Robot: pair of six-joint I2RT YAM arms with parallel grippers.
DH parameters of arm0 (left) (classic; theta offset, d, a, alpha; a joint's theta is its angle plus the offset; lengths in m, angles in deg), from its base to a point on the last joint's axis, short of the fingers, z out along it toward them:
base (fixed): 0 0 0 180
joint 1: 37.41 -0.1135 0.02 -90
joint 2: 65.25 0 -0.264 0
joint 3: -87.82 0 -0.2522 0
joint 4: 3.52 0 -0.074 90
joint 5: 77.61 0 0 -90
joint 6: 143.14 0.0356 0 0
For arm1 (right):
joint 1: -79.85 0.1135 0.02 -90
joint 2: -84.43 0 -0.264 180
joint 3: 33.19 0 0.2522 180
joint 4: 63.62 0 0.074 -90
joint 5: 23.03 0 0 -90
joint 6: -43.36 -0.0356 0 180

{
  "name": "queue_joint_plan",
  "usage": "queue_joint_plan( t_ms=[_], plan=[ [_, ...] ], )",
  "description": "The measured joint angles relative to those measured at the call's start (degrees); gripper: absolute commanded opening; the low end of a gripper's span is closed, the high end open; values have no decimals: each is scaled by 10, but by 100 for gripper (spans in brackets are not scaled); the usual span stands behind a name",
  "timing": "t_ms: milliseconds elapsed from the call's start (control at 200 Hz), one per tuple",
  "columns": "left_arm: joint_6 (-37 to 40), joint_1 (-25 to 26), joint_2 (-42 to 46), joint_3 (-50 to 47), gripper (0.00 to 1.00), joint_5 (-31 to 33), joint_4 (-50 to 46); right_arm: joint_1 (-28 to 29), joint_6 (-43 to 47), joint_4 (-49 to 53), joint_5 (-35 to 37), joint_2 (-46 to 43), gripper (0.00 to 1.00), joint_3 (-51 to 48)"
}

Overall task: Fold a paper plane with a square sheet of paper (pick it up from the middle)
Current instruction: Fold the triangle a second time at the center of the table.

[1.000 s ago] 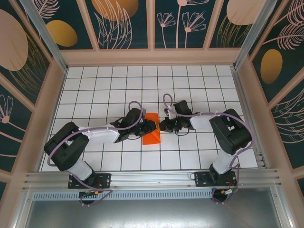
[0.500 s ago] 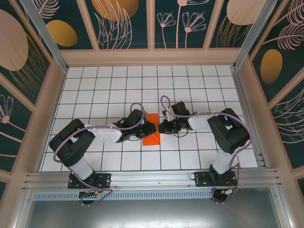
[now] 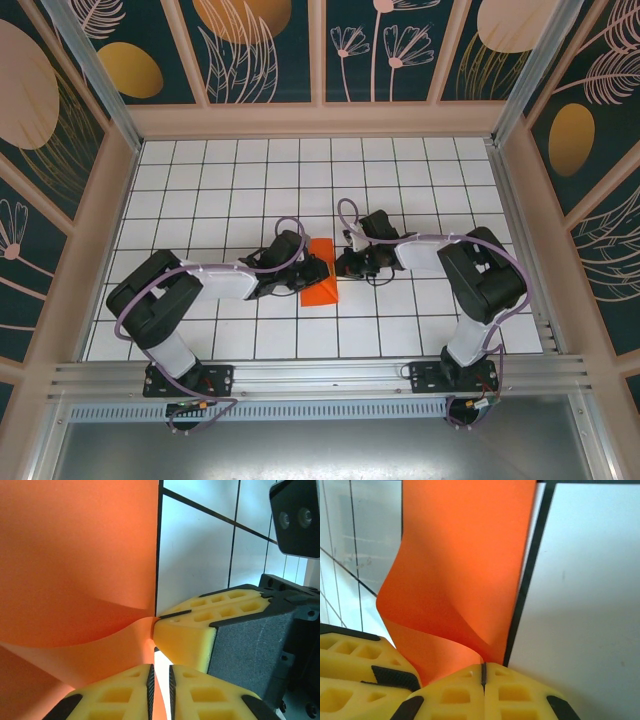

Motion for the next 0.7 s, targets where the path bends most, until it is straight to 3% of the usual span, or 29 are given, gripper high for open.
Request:
queue_joint_plan(
  t_ms=[701],
  plan=[
    [0,0,-27,1,18,0,4,0,0,4,8,6,0,5]
  ],
)
